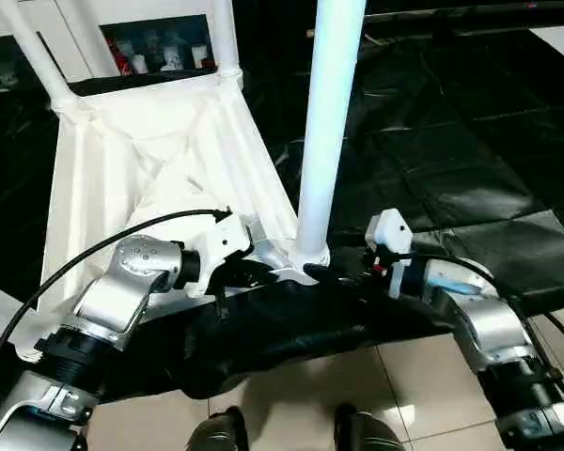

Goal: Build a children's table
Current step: Rotate leg to tighten

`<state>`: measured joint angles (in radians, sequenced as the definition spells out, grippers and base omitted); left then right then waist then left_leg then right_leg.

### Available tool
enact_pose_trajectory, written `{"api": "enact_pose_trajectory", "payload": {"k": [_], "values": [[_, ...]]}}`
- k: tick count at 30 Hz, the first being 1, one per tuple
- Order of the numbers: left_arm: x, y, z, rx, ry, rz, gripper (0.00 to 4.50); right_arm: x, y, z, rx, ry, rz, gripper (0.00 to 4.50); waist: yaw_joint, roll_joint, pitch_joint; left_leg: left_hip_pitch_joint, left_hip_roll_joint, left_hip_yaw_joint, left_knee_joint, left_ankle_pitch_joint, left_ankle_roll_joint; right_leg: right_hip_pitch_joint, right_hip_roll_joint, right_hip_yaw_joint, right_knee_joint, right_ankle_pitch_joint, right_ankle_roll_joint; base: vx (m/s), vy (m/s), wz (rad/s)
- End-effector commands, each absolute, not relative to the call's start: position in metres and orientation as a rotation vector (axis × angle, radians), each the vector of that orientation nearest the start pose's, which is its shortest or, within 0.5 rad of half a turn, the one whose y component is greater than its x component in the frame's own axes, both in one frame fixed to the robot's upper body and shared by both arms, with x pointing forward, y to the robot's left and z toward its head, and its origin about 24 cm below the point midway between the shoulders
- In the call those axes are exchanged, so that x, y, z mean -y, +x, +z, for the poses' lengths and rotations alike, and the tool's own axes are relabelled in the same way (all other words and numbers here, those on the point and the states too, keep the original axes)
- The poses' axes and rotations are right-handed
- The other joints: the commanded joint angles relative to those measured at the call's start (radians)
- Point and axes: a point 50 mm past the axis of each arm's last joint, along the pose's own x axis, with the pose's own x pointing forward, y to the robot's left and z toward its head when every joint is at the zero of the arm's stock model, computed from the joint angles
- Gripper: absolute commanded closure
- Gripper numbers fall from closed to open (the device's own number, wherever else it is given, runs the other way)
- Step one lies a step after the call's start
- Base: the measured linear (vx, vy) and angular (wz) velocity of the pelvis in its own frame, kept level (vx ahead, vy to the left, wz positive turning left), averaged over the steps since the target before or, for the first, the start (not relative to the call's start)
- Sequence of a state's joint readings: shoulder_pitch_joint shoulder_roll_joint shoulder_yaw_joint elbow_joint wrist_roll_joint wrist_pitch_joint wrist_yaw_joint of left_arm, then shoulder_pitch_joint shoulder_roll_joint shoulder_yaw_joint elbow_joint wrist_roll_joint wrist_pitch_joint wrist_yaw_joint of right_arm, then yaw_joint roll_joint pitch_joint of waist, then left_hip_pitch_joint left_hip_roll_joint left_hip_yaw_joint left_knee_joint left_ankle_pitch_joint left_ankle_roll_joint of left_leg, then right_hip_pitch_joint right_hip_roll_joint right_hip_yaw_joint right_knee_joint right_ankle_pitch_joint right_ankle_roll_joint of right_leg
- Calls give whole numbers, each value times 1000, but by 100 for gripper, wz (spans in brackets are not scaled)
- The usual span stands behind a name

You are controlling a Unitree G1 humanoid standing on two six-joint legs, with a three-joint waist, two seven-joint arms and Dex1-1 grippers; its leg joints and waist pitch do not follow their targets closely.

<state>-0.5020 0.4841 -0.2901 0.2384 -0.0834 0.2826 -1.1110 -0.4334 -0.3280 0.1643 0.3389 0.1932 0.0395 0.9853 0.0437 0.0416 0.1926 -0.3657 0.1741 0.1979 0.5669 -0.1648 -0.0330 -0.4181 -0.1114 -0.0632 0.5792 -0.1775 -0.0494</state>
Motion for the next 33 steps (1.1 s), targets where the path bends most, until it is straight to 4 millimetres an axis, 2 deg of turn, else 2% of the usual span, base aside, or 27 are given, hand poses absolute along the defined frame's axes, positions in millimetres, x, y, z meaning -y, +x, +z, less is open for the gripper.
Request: {"api": "enact_pose_trajectory", "payload": {"k": [1, 5, 8, 11, 12, 14, 22, 23, 25, 27, 28, 29, 30, 31, 32, 33], "values": [[-140, 299, 75, -421, 441, -1298, 450, 126, 307, 76, -71, -207, 1137, 87, 3, -14, -99, 20, 46, -22, -71, -288, 30, 43, -49, 46, -74, -408, -167, 0, 0, 0], [-139, 299, 74, -424, 443, -1302, 450, 122, 309, 76, -67, -214, 1151, 87, 7, -13, -106, 18, 47, -21, -69, -249, 39, 45, -45, 45, -65, -341, -183, 0, 0, 0], [-138, 299, 72, -427, 449, -1300, 450, 120, 309, 74, -72, -221, 1170, 114, 8, -13, -111, 14, 47, -21, -68, -226, 47, 49, -44, 44, -59, -304, -191, 0, 0, 0], [-140, 299, 72, -428, 455, -1294, 450, 120, 309, 73, -78, -221, 1183, 139, 11, -14, -115, 18, 48, -19, -67, -259, 45, 46, -42, 45, -62, -317, -189, 0, 0, 0], [-140, 300, 72, -428, 456, -1289, 450, 121, 309, 73, -79, -216, 1184, 153, 12, -18, -121, 18, 47, -20, -66, -253, 45, 48, -41, 45, -59, -310, -188, 0, 0, 0], [-141, 300, 72, -429, 457, -1281, 450, 121, 309, 72, -78, -211, 1184, 169, 12, -19, -123, 14, 47, -20, -65, -244, 47, 50, -40, 44, -57, -298, -188, 0, 0, 0], [-139, 306, 70, -424, 410, -1193, 450, 123, 305, 61, -95, -149, 1138, 180, 15, -17, -126, 15, 45, -19, -65, -265, 45, 47, -38, 44, -63, -325, -179, 0, 0, 0], [-138, 310, 70, -420, 397, -1158, 450, 122, 305, 57, -106, -124, 1090, 180, 13, -17, -125, 12, 44, -20, -66, -265, 43, 47, -39, 44, -65, -337, -172, 0, 0, 0], [-134, 319, 69, -407, 379, -1083, 450, 121, 308, 47, -133, -99, 981, 180, 10, -15, -122, 15, 42, -20, -68, -289, 34, 41, -37, 43, -72, -377, -160, 0, 0, 0], [-132, 321, 69, -403, 376, -1063, 450, 121, 308, 44, -141, -97, 947, 180, 11, -18, -123, 16, 40, -27, -70, -316, 19, 47, -40, 38, -79, -454, -124, 0, 0, 0], [-129, 326, 69, -396, 373, -1025, 450, 120, 311, 40, -153, -86, 872, 180, 10, -17, -122, 13, 40, -28, -71, -320, 19, 48, -41, 37, -80, -465, -116, 0, 0, 0], [-123, 330, 69, -385, 362, -988, 450, 117, 314, 34, -171, -65, 776, 180, 9, -16, -120, 17, 39, -27, -72, -336, 18, 40, -39, 36, -87, -495, -102, 0, 0, 0], [-115, 336, 69, -370, 349, -941, 450, 113, 318, 28, -199, -39, 667, 180, 5, -6, -114, 26, 37, -26, -72, -366, 6, 28, -37, 36, -94, -526, -98, 0, 0, 0], [-109, 339, 70, -362, 341, -914, 450, 110, 319, 24, -217, -25, 604, 180, 0, -13, -112, 25, 33, -29, -72, -397, -9, 29, -36, 30, -99, -570, -83, 0, 0, 0], [-102, 342, 70, -350, 336, -889, 450, 103, 321, 20, -238, -4, 549, 180, 0, -9, -112, 25, 31, -34, -72, -406, -17, 32, -38, 25, -99, -594, -71, 0, 0, 0], [-96, 344, 70, -340, 335, -874, 450, 96, 321, 19, -242, 11, 527, 180, -4, -6, -110, 30, 31, -36, -73, -437, -21, 28, -36, 21, -109, -628, -47, 0, 0, 0]]}}
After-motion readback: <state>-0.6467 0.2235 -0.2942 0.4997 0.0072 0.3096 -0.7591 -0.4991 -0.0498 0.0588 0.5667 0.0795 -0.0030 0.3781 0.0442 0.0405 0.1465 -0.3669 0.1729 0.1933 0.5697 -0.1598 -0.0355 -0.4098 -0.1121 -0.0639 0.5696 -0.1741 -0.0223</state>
